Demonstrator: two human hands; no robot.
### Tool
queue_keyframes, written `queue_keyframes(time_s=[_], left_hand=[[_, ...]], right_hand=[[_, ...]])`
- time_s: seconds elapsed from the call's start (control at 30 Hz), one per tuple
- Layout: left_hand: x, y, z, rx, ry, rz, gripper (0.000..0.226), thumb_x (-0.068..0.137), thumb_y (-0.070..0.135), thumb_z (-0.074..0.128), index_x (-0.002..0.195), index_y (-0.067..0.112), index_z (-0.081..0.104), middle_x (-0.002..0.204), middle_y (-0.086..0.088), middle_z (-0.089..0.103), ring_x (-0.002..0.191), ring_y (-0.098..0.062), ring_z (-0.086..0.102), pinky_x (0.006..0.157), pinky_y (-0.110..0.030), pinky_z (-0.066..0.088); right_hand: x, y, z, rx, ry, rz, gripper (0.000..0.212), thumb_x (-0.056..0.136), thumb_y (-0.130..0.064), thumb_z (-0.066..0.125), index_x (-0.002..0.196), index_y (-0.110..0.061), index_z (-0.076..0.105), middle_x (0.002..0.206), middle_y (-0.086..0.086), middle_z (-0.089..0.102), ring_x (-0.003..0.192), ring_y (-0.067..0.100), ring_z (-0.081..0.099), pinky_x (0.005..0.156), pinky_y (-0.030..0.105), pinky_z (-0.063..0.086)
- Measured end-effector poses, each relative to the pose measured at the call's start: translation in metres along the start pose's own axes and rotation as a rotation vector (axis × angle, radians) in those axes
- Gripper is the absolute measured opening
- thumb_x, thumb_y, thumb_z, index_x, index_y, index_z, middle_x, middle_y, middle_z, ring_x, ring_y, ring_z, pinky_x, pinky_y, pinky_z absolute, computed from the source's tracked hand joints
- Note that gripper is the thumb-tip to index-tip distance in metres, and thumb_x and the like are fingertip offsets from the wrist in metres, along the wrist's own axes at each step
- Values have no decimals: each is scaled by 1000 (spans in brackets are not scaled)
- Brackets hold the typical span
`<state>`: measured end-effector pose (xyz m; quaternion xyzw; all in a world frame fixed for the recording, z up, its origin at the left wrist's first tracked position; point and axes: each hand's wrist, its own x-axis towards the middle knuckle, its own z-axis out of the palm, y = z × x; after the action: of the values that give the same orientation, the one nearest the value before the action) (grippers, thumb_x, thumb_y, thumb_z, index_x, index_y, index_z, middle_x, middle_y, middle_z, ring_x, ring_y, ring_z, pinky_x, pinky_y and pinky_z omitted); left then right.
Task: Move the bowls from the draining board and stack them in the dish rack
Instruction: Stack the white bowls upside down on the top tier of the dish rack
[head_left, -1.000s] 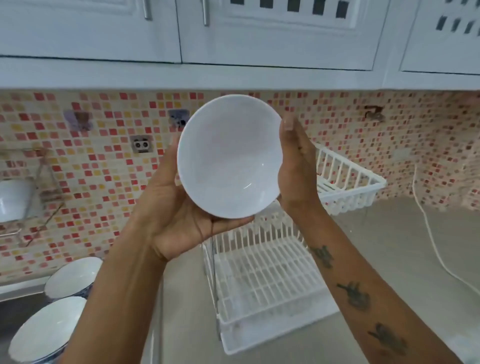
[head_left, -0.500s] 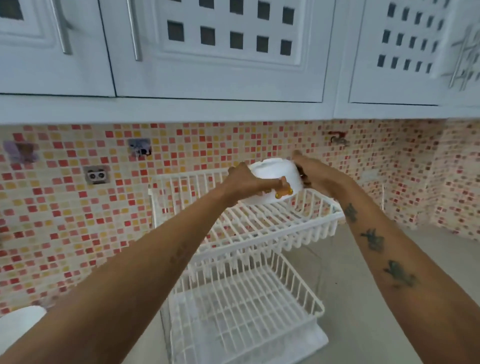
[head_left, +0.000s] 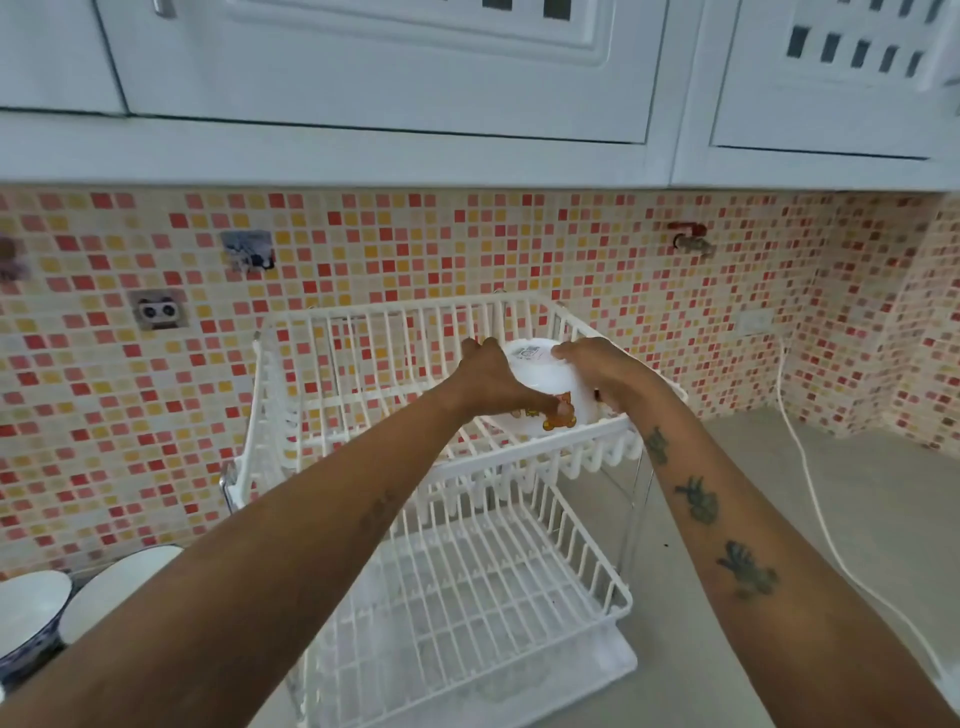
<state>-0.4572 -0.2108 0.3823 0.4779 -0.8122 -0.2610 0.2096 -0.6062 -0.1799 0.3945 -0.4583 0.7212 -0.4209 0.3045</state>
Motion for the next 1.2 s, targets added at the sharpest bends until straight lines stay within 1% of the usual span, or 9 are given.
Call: queue_keyframes(time_s=[0.13, 0.23, 0.37, 0.57, 0.77, 0.87, 0.97, 1.1, 1.2], left_hand=[[-4, 1, 10, 129, -23, 2, 118, 37, 75, 74, 135, 17, 44, 126, -10, 42, 125, -26, 35, 97, -32, 39], [-5, 3, 14, 135, -25, -5, 118, 53, 68, 79, 144, 10, 30, 134, -13, 35, 130, -28, 33, 105, -38, 40], [-5, 4, 14, 120, -32, -22, 116, 60, 59, 81, 146, 8, 24, 140, -12, 28, 133, -29, 34, 110, -42, 40], [-15, 6, 2, 59, -129, -29, 122, 71, 55, 77, 154, 17, -3, 162, -8, -3, 150, -28, -2, 120, -45, 18], [-58, -8, -62, -200, -43, -9, 120, 72, 64, 69, 155, 19, -5, 164, -6, 4, 150, -28, 16, 120, -44, 26], [-98, -32, -99, -187, 132, 15, 101, 85, 59, 59, 155, 17, 0, 164, -7, 10, 148, -25, 22, 116, -38, 28], [-142, -71, -138, -146, 334, 5, 86, 90, 53, 55, 154, 14, 12, 159, -9, 27, 142, -24, 35, 105, -31, 36], [-213, -142, -187, -122, 601, -115, 69, 94, 44, 55, 148, 11, 28, 145, -9, 46, 124, -21, 52, 93, -29, 43], [-273, -200, -214, -190, 737, -311, 64, 94, 45, 54, 144, 12, 34, 137, -11, 54, 121, -27, 56, 91, -37, 49]], right_hand=[[2, 6, 0, -190, 3, -45, 32, 93, -20, 45, 117, -2, 57, 113, 18, 61, 92, 28, 57, 73, 33, 44], [3, 5, -1, -259, 11, -64, 39, 97, -16, 38, 129, 3, 51, 131, 22, 56, 110, 34, 57, 87, 37, 45], [6, 8, 0, -327, 9, -76, 38, 98, -16, 35, 126, 2, 53, 127, 20, 57, 90, 26, 50, 74, 30, 36], [-7, 2, -4, -254, 113, -170, 36, 96, -17, 42, 119, 1, 63, 128, 17, 60, 101, 29, 58, 90, 38, 46], [-53, -31, 5, -125, 313, -494, 32, 95, -19, 48, 121, -11, 64, 134, 8, 59, 124, 24, 54, 95, 26, 36], [-87, -66, 46, 34, 240, -630, 29, 95, -21, 50, 118, -14, 67, 122, 3, 66, 107, 12, 62, 88, 23, 44], [-127, -105, 103, 187, 74, -741, 24, 96, -20, 51, 111, -18, 69, 78, -15, 70, 58, -9, 57, 59, 7, 45], [-177, -142, 194, 296, -161, -809, 20, 96, -17, 52, 104, -18, 69, 107, 30, 66, 96, 40, 62, 72, 23, 52], [-207, -155, 264, 322, -367, -768, 20, 96, -17, 51, 105, -17, 68, 100, 21, 70, 103, 41, 58, 69, 24, 52]])
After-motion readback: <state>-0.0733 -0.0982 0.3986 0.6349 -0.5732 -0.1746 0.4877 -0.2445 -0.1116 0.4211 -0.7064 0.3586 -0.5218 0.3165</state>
